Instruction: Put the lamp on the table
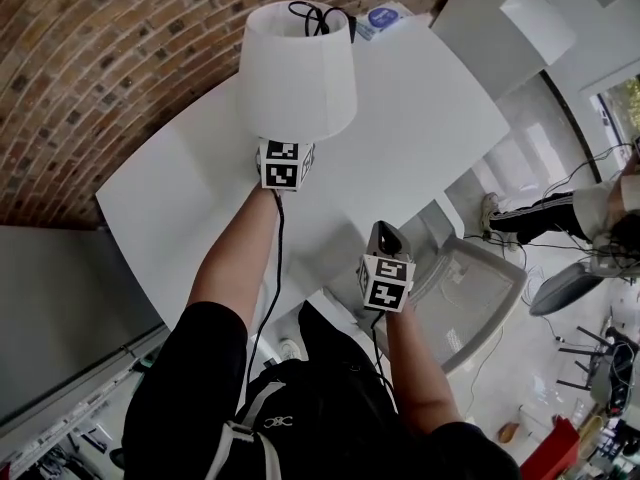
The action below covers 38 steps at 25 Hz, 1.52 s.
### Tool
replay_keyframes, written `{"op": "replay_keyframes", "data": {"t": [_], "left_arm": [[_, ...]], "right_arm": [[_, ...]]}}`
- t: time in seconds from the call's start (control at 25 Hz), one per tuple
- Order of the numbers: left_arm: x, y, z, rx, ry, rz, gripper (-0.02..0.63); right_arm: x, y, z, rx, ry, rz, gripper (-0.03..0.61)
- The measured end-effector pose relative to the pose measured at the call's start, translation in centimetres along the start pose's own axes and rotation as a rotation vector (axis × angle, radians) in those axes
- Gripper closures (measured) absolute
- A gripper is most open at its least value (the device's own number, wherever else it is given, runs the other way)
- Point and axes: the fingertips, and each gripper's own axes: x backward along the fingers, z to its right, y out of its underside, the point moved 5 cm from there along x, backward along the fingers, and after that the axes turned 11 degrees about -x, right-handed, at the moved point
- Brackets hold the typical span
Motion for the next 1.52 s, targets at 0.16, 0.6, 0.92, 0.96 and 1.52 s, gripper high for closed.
{"op": "replay_keyframes", "data": {"t": [0.16, 0.6, 0.92, 0.96, 1.52], "left_arm": [[0.4, -0.1, 0.1, -0.013, 0.001, -0.01, 0.515], [1.6, 0.7, 0.6, -0.019, -0.01, -0.02, 0.515], [2.1, 0.8, 0.8, -0.037, -0.006, -0.005, 0.517], [2.1, 0.8, 0.9, -0.041, -0.008, -0.003, 0.517], [3.2, 2.4, 1.9, -0.096, -0.018, 0.07, 0.517]], "right_arm": [[0.5, 0.0, -0.1, -0.003, -0.002, 0.004, 0.589], [1.7, 0.8, -0.4, 0.018, 0.006, 0.001, 0.589], [2.0, 0.5, -1.5, 0.031, 0.003, 0.015, 0.589], [2.0, 0.5, -1.6, 0.034, 0.003, 0.015, 0.589], [1.4, 0.7, -2.2, 0.05, -0.001, -0.005, 0.589]]}}
